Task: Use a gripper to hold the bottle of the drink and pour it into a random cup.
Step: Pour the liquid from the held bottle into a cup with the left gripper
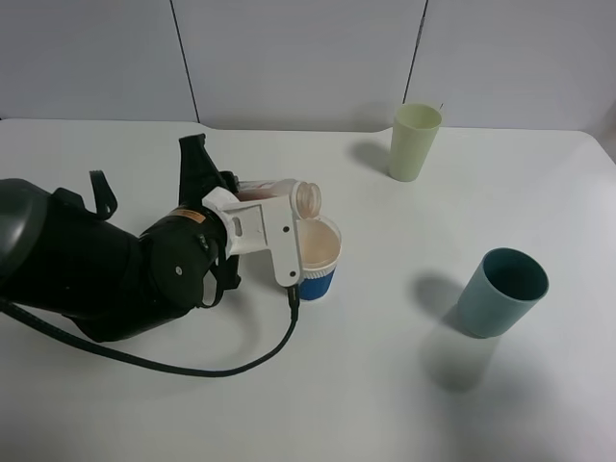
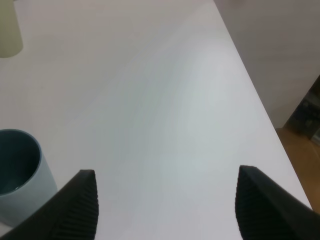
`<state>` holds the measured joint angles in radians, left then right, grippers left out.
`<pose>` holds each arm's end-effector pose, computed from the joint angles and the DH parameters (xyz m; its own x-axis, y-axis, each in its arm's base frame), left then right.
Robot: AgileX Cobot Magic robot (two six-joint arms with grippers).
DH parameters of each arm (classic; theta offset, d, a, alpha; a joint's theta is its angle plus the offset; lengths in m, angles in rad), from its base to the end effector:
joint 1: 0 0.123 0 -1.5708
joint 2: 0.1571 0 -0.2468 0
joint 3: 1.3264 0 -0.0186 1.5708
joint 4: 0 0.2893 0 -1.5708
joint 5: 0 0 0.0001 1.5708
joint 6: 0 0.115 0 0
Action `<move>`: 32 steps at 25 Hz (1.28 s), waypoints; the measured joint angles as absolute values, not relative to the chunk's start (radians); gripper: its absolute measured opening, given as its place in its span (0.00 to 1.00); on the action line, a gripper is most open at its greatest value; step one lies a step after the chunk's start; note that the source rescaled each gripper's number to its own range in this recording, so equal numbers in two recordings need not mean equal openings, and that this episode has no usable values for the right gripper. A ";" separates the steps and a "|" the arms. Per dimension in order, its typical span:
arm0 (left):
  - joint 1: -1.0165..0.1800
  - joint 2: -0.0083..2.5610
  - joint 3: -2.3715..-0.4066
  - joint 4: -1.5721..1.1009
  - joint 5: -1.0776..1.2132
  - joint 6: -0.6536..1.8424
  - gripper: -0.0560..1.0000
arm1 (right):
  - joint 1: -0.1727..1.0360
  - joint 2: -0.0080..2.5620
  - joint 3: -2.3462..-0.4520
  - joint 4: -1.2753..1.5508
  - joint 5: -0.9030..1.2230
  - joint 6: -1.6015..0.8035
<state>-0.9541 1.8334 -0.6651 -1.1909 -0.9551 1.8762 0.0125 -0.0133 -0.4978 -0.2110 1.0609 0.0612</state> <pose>0.2533 -0.2066 0.0595 -0.0659 0.9833 -0.1698 0.3613 0.1821 0.9145 0.0862 -0.0200 0.2871 -0.4437 -0.0478 -0.8949 0.1331 0.9840 -0.1185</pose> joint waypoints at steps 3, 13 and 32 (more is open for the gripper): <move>-0.940 1.833 -0.661 -1.178 -0.987 1.877 0.08 | 0.013 -0.013 -0.498 -0.211 1.061 0.061; -0.939 1.837 -0.660 -1.113 -0.990 1.908 0.08 | 0.013 -0.013 -0.498 -0.211 1.061 0.061; -0.939 1.837 -0.660 -1.111 -1.018 2.023 0.08 | 0.013 -0.013 -0.498 -0.211 1.061 0.061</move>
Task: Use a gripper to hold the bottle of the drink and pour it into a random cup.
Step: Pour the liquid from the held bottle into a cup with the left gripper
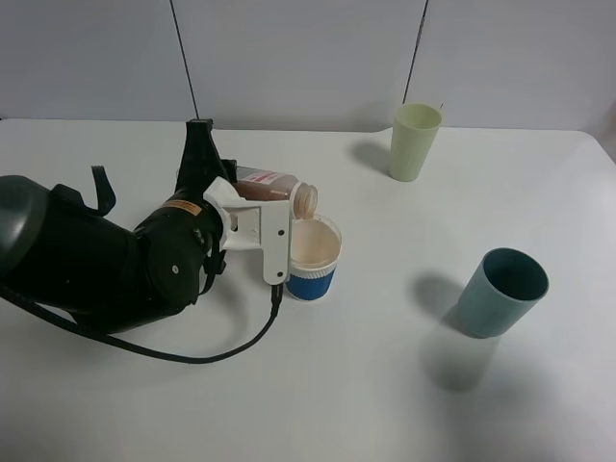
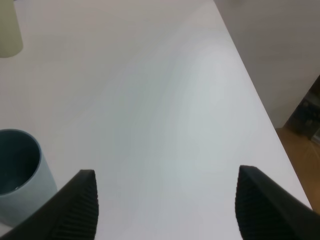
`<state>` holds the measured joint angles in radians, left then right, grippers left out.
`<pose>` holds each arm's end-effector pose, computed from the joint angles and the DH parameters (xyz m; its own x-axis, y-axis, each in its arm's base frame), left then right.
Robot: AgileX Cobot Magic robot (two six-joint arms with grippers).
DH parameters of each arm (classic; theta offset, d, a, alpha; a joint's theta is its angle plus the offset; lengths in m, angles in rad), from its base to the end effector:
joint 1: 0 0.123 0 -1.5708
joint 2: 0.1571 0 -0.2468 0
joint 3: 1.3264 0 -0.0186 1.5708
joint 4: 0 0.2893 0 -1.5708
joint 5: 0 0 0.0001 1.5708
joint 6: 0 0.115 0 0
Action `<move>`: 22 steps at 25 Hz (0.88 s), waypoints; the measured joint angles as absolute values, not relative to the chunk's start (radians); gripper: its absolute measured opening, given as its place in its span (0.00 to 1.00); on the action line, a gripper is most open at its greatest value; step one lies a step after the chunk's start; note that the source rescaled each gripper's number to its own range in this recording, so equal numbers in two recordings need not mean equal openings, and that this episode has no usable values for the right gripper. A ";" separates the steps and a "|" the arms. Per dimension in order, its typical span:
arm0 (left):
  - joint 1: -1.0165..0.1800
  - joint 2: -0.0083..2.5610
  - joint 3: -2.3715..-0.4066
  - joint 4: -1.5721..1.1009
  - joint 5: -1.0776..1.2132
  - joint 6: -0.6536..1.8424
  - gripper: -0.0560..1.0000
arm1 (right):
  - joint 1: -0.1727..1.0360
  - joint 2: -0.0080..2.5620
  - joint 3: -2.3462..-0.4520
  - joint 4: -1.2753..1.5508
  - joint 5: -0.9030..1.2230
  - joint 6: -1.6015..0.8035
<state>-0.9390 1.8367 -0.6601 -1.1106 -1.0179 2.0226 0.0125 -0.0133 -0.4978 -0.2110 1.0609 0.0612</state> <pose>0.2587 -0.2051 0.0668 0.0180 0.9998 0.0032 0.2903 -0.0082 0.9569 0.0862 -0.0200 0.2871 -0.4437 -0.0478 -0.8949 0.1331 0.9840 -0.1185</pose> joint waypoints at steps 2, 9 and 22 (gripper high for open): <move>-0.939 1.837 -0.660 -1.111 -1.018 2.040 0.08 | 0.013 -0.013 -0.498 -0.211 1.061 0.061; -0.939 1.837 -0.660 -1.111 -1.019 2.058 0.08 | 0.013 -0.013 -0.498 -0.211 1.061 0.061; -0.939 1.837 -0.660 -1.110 -1.022 2.090 0.08 | 0.013 -0.013 -0.498 -0.211 1.061 0.061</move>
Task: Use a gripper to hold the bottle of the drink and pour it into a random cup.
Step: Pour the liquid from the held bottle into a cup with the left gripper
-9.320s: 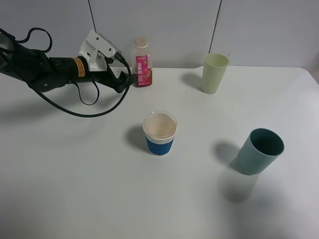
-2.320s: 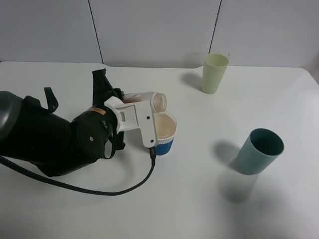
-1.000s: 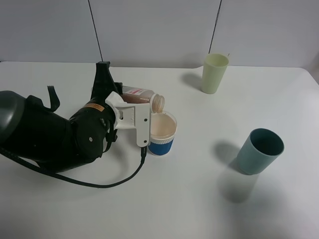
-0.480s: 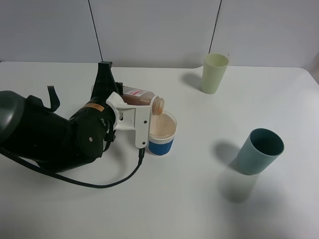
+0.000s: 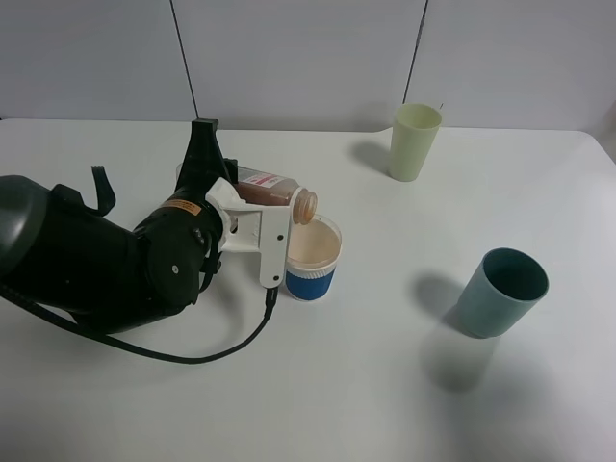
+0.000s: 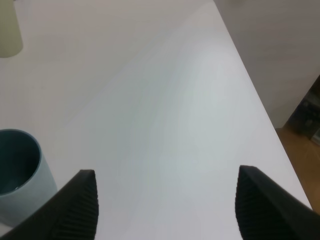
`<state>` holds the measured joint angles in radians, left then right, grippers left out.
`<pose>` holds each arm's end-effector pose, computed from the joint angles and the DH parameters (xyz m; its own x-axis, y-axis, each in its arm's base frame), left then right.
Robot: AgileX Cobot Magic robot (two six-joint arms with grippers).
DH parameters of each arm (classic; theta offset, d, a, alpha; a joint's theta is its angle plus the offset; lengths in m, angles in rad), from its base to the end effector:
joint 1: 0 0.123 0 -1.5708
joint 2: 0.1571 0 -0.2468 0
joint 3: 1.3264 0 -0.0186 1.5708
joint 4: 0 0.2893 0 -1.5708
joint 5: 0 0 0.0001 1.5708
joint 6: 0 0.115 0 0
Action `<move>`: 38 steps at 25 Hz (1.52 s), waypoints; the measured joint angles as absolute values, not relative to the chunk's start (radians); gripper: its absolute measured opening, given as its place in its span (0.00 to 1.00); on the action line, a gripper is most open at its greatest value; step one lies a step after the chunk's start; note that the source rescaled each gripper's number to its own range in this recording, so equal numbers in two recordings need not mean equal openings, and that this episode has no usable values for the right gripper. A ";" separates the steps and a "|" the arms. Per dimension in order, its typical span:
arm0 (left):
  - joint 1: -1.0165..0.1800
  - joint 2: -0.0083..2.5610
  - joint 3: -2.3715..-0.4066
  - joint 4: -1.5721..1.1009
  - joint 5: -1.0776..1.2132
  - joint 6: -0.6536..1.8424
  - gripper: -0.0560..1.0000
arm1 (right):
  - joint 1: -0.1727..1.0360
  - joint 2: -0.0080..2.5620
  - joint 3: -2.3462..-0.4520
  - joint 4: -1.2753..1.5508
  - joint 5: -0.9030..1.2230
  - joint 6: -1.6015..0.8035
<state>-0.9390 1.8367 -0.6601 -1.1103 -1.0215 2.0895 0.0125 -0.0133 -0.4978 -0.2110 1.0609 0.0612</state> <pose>0.2588 -0.2049 0.0671 0.0359 0.9971 0.0677 0.2854 -0.0752 0.9555 0.0862 -0.0200 0.2871 -0.4437 -0.0478 -0.8949 0.1331 0.9840 -0.1185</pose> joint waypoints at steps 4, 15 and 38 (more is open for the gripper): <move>-0.939 1.837 -0.660 -1.110 -1.023 2.109 0.08 | 0.013 -0.013 -0.498 -0.211 1.061 0.061; -0.917 1.837 -0.660 -1.110 -1.025 2.126 0.08 | 0.013 -0.013 -0.498 -0.211 1.061 0.061; -0.917 1.837 -0.660 -1.087 -1.032 2.171 0.08 | 0.013 -0.013 -0.498 -0.211 1.061 0.061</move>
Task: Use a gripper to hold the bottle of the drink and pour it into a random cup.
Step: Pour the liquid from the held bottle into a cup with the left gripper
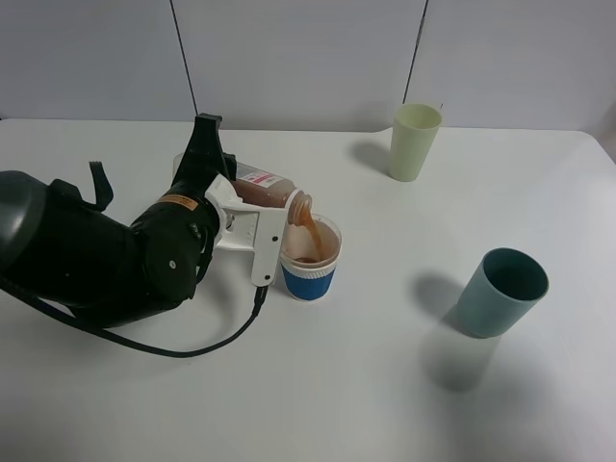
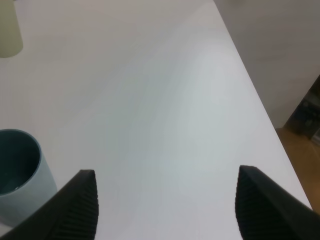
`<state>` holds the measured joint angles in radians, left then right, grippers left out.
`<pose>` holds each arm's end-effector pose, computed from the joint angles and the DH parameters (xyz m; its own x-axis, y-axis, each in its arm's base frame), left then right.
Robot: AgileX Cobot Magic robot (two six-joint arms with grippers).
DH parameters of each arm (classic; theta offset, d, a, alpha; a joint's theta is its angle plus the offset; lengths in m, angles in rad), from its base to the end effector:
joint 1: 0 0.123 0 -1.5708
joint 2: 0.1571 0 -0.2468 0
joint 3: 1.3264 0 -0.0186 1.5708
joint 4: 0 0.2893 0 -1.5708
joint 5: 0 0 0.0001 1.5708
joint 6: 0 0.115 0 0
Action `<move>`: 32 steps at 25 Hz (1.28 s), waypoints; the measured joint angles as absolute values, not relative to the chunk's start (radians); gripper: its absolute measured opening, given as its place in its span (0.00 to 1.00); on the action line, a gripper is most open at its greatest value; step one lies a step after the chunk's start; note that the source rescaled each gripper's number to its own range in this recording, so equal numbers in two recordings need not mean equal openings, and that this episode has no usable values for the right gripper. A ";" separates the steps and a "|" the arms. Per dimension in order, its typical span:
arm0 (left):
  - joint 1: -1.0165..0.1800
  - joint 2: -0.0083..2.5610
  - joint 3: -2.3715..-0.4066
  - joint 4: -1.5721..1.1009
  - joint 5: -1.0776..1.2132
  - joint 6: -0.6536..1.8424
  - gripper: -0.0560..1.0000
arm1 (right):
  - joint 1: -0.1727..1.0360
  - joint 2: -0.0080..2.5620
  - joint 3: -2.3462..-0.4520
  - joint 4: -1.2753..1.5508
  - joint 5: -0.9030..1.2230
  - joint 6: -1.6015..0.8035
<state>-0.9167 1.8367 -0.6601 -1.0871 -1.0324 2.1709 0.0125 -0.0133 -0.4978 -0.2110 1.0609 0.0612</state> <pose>0.2639 -0.2006 0.0692 0.0500 0.9868 0.1537 0.2650 -0.1615 0.9506 0.0862 -0.0200 0.2871 -0.4437 -0.0478 -0.8949 0.1331 0.9840 -0.1185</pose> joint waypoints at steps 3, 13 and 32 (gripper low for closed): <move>-0.917 1.837 -0.660 -1.087 -1.033 2.171 0.08 | 0.013 -0.013 -0.498 -0.211 1.061 0.061; -0.917 1.837 -0.660 -1.084 -1.033 2.174 0.08 | 0.013 -0.013 -0.498 -0.211 1.061 0.061; -0.917 1.837 -0.660 -1.084 -1.041 2.176 0.08 | 0.013 -0.013 -0.498 -0.211 1.061 0.061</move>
<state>-0.9167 1.8367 -0.6601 -1.0843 -1.0407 2.1758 0.0125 -0.0133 -0.4978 -0.2110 1.0609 0.0612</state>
